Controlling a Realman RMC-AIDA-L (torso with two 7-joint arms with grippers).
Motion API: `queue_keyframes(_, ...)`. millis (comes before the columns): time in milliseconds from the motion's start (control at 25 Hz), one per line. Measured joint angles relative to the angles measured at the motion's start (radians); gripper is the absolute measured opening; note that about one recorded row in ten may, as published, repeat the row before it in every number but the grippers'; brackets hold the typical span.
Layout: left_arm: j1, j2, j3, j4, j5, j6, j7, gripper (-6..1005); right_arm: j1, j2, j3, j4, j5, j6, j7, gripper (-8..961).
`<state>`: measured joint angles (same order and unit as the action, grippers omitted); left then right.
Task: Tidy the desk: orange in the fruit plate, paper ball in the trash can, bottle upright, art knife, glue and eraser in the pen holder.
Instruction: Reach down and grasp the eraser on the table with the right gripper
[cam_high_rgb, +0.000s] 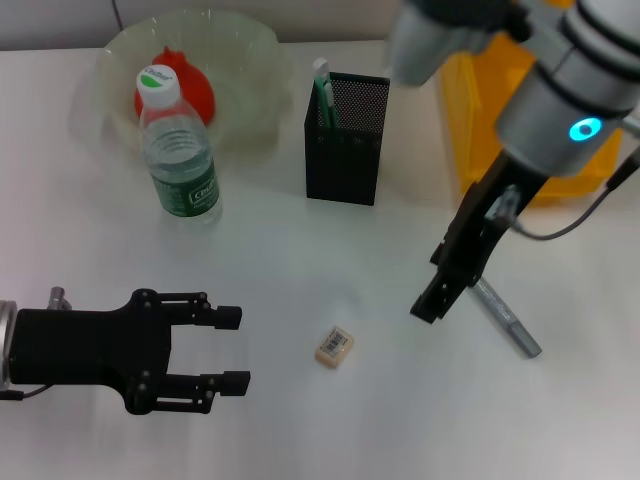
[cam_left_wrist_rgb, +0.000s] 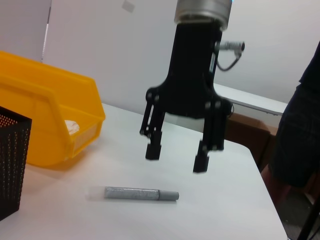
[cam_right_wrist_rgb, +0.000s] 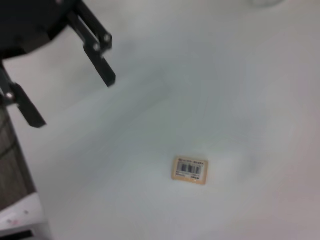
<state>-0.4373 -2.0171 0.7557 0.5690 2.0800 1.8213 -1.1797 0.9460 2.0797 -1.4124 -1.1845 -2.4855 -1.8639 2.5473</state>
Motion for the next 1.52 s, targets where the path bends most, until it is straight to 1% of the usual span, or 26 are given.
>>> queue_keyframes(40,0.0,0.0,0.0,0.0,0.0,0.0,0.0,731,0.009,0.004,-0.061,0.018,-0.006,0.034,0.029,714)
queue_keyframes(80,-0.001,0.0,0.0,0.0,0.0,0.0,0.0,731,0.009,0.004,-0.061,0.018,-0.006,0.034,0.029,714)
queue_keyframes(120,-0.001,0.0,0.0,0.0,0.0,0.0,0.0,731,0.012,0.006,-0.093,0.028,-0.007,0.058,0.044,714)
queue_keyframes(160,-0.001,0.0,0.001,0.0,0.0,0.0,0.0,731,0.013,0.008,-0.148,0.047,-0.003,0.11,0.068,714)
queue_keyframes(200,-0.001,0.0,0.0,0.0,0.0,-0.002,0.0,731,0.013,0.008,-0.148,0.047,-0.003,0.11,0.068,714)
queue_keyframes(240,-0.001,0.0,0.0,0.0,0.0,-0.002,0.0,731,0.014,0.01,-0.2,0.067,0.016,0.172,0.086,713)
queue_keyframes(280,-0.001,0.0,0.001,0.0,0.001,-0.003,0.0,731,0.014,0.01,-0.2,0.067,0.016,0.172,0.086,713)
queue_keyframes(320,-0.001,0.001,0.0,0.0,0.007,-0.006,0.0,731,0.014,0.01,-0.219,0.075,0.028,0.196,0.09,712)
queue_keyframes(360,-0.001,0.002,0.0,0.0,0.012,-0.007,0.0,731,0.014,0.011,-0.253,0.091,0.064,0.247,0.095,712)
queue_keyframes(480,-0.001,0.004,-0.001,0.0,0.015,-0.01,0.0,731,0.015,0.011,-0.281,0.104,0.096,0.287,0.099,711)
queue_keyframes(520,0.001,0.004,-0.001,0.0,0.015,-0.011,0.0,731,0.017,0.011,-0.302,0.114,0.112,0.312,0.103,710)
queue_keyframes(560,0.002,0.006,-0.001,0.0,0.015,-0.012,0.0,731,0.023,0.012,-0.349,0.138,0.131,0.354,0.106,710)
queue_keyframes(600,0.002,0.006,-0.001,0.0,0.015,-0.012,0.0,731,0.023,0.012,-0.349,0.138,0.131,0.354,0.106,710)
queue_keyframes(640,0.004,0.006,0.0,0.0,0.015,-0.013,0.0,731,0.031,0.012,-0.395,0.165,0.155,0.391,0.107,709)
queue_keyframes(680,0.004,0.006,0.0,0.0,0.015,-0.013,0.0,731,0.031,0.012,-0.395,0.165,0.155,0.391,0.107,709)
queue_keyframes(760,0.006,0.007,0.001,0.0,0.016,-0.015,0.0,731,0.046,0.013,-0.45,0.204,0.203,0.437,0.108,708)
queue_keyframes(1200,0.014,0.008,0.001,0.0,0.015,-0.026,0.005,731,0.056,0.013,-0.532,0.237,0.229,0.519,0.117,704)
queue_keyframes(1360,0.016,0.006,0.001,-0.001,0.015,-0.029,0.011,731,0.077,0.013,-0.59,0.285,0.282,0.567,0.117,702)
queue_keyframes(1520,0.016,0.006,0.0,-0.001,0.015,-0.03,0.011,731,0.082,0.013,-0.615,0.295,0.296,0.585,0.117,700)
